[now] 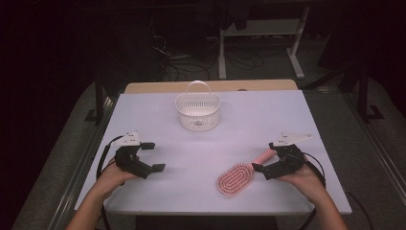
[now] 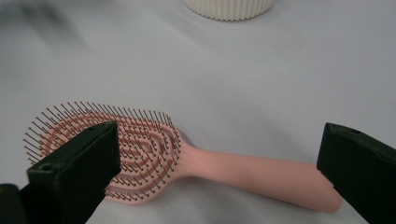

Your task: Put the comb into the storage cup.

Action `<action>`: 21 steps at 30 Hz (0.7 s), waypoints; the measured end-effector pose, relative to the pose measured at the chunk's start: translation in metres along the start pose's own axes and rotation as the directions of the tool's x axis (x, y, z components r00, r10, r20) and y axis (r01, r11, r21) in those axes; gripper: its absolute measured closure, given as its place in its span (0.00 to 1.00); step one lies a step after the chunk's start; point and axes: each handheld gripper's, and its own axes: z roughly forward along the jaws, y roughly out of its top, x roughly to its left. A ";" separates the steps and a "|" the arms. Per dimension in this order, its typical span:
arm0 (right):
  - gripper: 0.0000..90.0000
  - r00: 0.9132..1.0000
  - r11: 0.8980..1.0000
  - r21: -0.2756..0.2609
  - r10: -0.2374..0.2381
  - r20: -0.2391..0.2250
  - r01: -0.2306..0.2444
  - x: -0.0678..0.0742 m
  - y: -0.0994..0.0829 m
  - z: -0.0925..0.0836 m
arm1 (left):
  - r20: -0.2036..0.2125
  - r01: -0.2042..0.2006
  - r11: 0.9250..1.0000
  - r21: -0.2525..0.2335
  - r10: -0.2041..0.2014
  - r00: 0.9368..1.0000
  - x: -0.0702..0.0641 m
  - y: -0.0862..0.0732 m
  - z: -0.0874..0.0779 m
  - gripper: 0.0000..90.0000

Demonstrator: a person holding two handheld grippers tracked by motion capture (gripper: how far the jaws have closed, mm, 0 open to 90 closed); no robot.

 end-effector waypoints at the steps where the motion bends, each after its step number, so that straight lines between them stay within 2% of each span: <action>1: 0.00 1.000 1.000 0.000 0.002 0.000 -0.002 0.000 0.000 0.000 | 0.001 0.001 1.000 0.001 -0.001 1.000 0.000 0.000 0.000 0.00; 14: 0.00 1.000 1.000 0.018 -0.002 -0.002 0.002 -0.002 0.006 0.002 | 0.000 0.005 1.000 0.012 -0.005 1.000 0.001 -0.003 0.001 0.00; 21: 0.00 1.000 0.999 0.033 -0.003 0.007 0.003 -0.005 0.015 0.005 | -0.002 0.007 1.000 0.009 -0.007 1.000 0.000 -0.004 0.001 0.00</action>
